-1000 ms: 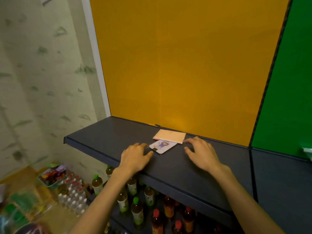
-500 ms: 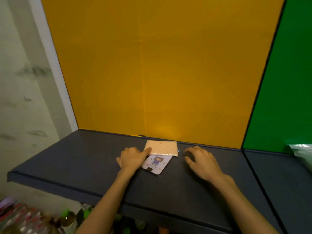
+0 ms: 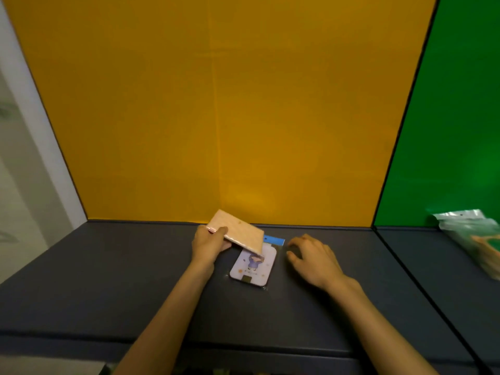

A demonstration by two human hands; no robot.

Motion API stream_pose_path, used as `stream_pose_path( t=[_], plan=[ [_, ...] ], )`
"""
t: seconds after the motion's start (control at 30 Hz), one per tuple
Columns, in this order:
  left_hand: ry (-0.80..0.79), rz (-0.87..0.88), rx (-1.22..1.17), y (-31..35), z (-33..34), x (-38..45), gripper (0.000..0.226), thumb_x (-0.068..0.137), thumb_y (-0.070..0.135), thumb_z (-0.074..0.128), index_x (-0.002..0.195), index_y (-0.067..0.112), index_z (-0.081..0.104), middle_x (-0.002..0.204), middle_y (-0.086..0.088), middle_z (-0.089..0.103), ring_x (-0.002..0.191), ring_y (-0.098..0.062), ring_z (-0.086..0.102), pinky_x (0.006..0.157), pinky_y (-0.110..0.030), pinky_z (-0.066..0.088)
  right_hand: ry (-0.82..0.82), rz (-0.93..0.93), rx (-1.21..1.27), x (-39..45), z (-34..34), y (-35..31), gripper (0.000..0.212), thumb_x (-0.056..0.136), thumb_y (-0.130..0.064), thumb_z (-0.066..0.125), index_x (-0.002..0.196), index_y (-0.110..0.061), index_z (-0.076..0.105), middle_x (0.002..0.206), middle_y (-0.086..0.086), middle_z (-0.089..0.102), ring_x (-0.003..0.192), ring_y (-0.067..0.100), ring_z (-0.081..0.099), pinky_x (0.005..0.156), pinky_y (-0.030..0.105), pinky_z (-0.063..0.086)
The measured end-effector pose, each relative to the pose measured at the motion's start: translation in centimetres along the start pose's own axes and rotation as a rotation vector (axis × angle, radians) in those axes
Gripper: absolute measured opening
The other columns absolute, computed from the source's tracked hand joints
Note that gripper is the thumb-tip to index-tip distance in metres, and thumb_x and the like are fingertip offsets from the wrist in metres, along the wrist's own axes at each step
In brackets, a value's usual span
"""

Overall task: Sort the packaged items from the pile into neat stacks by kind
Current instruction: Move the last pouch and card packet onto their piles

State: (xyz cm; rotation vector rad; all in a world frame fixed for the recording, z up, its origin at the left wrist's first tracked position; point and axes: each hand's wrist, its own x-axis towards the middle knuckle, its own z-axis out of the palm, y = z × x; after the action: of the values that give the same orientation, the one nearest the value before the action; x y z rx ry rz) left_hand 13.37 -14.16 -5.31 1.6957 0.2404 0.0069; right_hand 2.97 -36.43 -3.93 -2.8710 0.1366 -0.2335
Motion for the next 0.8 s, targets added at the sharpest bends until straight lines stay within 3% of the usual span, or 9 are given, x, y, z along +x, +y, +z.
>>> stream_pose_path(
  t=[0.17, 0.33, 0.43, 0.53, 0.67, 0.8],
  plan=[
    [0.084, -0.033, -0.332, 0.7, -4.0, -0.3, 0.027, 0.095, 0.015, 0.06, 0.121, 0.007, 0.059, 0.112, -0.014, 0.068, 0.098, -0.028, 0.069, 0.076, -0.04, 0.06, 0.005, 0.157, -0.062, 0.0, 1.4, -3.7, 0.044, 0.094, -0.05, 0.046, 0.115, -0.016, 0.063, 0.119, 0.009, 0.057, 0.11, 0.028, 0.054, 0.091, 0.042, 0.047],
    [0.124, -0.19, -0.441, 0.6, -8.3, -0.7, 0.038, 0.101, 0.022, 0.053, 0.135, 0.004, 0.051, 0.117, -0.015, 0.064, 0.107, -0.033, 0.064, 0.087, -0.045, 0.054, -0.164, 0.358, -0.064, 0.0, 2.3, -8.1, 0.104, 0.073, -0.088, 0.039, 0.142, -0.009, 0.044, 0.141, 0.013, 0.038, 0.131, 0.03, 0.036, 0.104, 0.05, 0.033],
    [0.075, -0.249, -0.496, 0.1, -9.8, -0.7, 0.039, 0.101, 0.02, 0.054, 0.135, 0.001, 0.05, 0.128, -0.022, 0.062, 0.114, -0.036, 0.062, 0.092, -0.048, 0.051, -0.202, 0.397, -0.063, -0.1, 3.0, -9.2, 0.129, 0.057, -0.095, 0.048, 0.149, -0.006, 0.029, 0.149, 0.013, 0.027, 0.137, 0.031, 0.025, 0.109, 0.052, 0.026],
    [-0.009, -0.314, -0.589, -0.4, -10.6, -0.9, 0.04, 0.101, 0.016, 0.053, 0.139, 0.004, 0.048, 0.135, -0.022, 0.058, 0.121, -0.036, 0.058, 0.102, -0.056, 0.046, -0.149, 0.43, 0.001, -0.1, 2.9, -8.7, 0.119, 0.057, -0.087, 0.061, 0.146, -0.012, 0.036, 0.145, 0.012, 0.033, 0.135, 0.031, 0.03, 0.107, 0.049, 0.031],
    [-0.105, -0.385, -0.649, -0.4, -10.2, -1.3, 0.041, 0.099, 0.005, 0.051, 0.14, 0.004, 0.047, 0.137, -0.022, 0.057, 0.126, -0.037, 0.055, 0.105, -0.056, 0.042, -0.185, 0.483, 0.078, -0.1, 1.2, -7.2, 0.088, 0.059, -0.07, 0.078, 0.127, -0.02, 0.054, 0.131, 0.006, 0.058, 0.119, 0.027, 0.054, 0.097, 0.04, 0.047],
    [-0.216, -0.406, -0.596, -0.1, -9.2, -1.7, 0.034, 0.091, -0.006, 0.051, 0.124, 0.003, 0.054, 0.1, -0.02, 0.067, 0.104, -0.035, 0.062, 0.087, -0.049, 0.048, -0.249, 0.533, 0.183, -0.4, 0.2, -6.4, 0.077, 0.057, -0.057, 0.087, 0.111, -0.016, 0.051, 0.129, 0.006, 0.057, 0.117, 0.026, 0.056, 0.084, 0.034, 0.046]
  ],
)
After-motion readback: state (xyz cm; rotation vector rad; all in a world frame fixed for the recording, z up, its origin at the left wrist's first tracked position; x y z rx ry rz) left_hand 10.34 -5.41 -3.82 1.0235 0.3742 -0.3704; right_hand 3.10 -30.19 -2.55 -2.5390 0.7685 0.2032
